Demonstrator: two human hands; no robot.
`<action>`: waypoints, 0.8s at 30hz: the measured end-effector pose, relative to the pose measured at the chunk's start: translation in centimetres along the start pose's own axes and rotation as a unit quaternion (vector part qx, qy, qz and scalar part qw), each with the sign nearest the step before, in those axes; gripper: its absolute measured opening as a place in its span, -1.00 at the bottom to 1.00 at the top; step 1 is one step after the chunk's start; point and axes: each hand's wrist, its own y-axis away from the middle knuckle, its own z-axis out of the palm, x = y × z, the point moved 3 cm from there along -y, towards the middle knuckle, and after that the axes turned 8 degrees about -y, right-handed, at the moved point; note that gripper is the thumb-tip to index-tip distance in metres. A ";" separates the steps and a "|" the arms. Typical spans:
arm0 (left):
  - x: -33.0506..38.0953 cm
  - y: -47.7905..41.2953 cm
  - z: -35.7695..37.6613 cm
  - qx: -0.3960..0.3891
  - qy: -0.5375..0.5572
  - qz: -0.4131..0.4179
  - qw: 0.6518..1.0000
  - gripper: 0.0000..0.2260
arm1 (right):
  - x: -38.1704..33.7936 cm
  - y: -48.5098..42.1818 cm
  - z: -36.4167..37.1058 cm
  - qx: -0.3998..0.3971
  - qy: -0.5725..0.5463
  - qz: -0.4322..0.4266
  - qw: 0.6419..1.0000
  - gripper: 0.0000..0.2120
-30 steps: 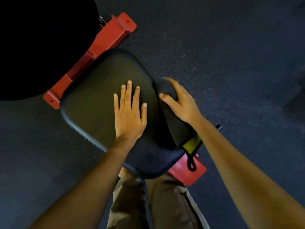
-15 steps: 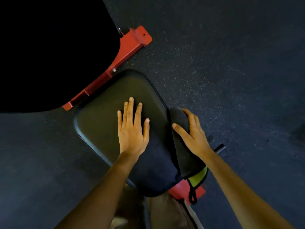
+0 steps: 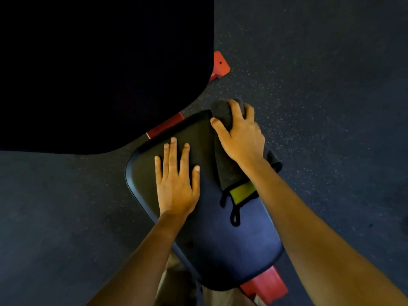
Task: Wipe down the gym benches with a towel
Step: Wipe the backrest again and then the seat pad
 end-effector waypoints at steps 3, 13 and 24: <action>0.2 -0.1 0.0 -0.002 -0.009 0.000 1.000 -0.55 | -1.3 0.0 0.5 0.017 0.078 -0.021 0.997 -0.42; -0.8 0.6 -0.3 0.013 0.025 -0.002 1.000 -0.58 | -4.6 1.3 3.1 0.084 0.187 -0.114 0.972 -0.50; -6.9 5.6 -0.3 0.023 0.052 -0.012 0.998 -0.58 | -7.6 4.7 7.0 0.119 0.209 -0.094 0.966 -0.51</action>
